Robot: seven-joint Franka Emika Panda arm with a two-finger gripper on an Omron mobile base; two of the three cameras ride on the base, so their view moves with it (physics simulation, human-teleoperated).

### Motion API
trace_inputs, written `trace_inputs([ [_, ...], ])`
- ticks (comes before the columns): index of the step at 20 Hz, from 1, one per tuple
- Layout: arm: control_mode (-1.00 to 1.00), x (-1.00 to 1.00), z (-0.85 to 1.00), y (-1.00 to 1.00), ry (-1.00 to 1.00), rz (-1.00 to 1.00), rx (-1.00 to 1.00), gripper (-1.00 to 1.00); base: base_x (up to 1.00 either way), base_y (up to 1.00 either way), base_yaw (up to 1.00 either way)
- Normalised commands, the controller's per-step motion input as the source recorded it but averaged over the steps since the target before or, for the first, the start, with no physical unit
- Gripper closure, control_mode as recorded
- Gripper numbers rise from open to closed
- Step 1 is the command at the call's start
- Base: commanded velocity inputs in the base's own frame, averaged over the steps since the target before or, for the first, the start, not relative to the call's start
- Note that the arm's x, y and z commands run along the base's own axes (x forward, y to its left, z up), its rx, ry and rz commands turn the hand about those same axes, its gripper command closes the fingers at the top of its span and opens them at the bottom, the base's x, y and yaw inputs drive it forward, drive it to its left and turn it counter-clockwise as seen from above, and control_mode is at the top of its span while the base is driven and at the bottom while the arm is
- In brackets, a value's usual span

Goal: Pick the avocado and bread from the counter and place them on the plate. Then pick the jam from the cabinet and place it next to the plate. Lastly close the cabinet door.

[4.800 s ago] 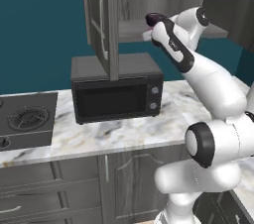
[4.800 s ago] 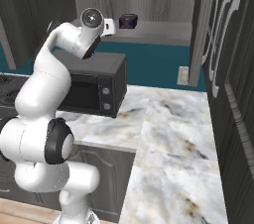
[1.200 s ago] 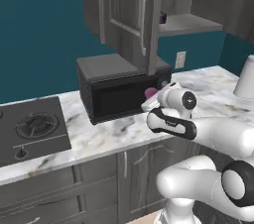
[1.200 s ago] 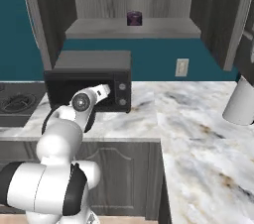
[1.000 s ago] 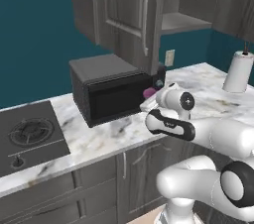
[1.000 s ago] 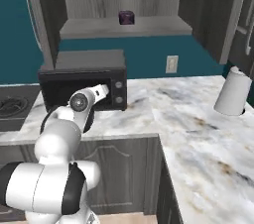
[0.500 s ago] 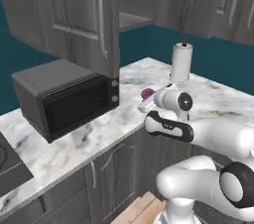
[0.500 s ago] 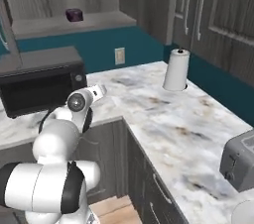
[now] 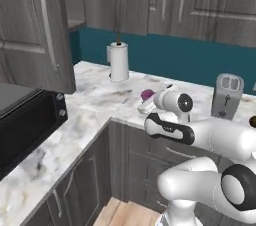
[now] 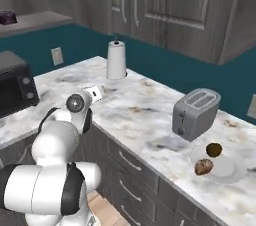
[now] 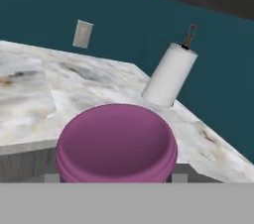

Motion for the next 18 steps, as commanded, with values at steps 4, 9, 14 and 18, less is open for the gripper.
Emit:
trace_inputs([
  [4, 1.0, 0.0, 0.0, 0.0, 0.0, 0.0, 0.0, 1.0, -0.53, 0.0, -0.62],
  [9, 1.0, 0.0, 0.0, 0.0, 0.0, 0.0, 0.0, 1.0, -0.6, 0.0, -0.59],
  [14, 1.0, 0.0, 0.0, 0.0, 0.0, 0.0, 0.0, 1.0, -0.66, 0.0, -0.55],
  [18, 1.0, 0.0, 0.0, 0.0, 0.0, 0.0, 0.0, 1.0, -0.63, 0.0, -0.53],
])
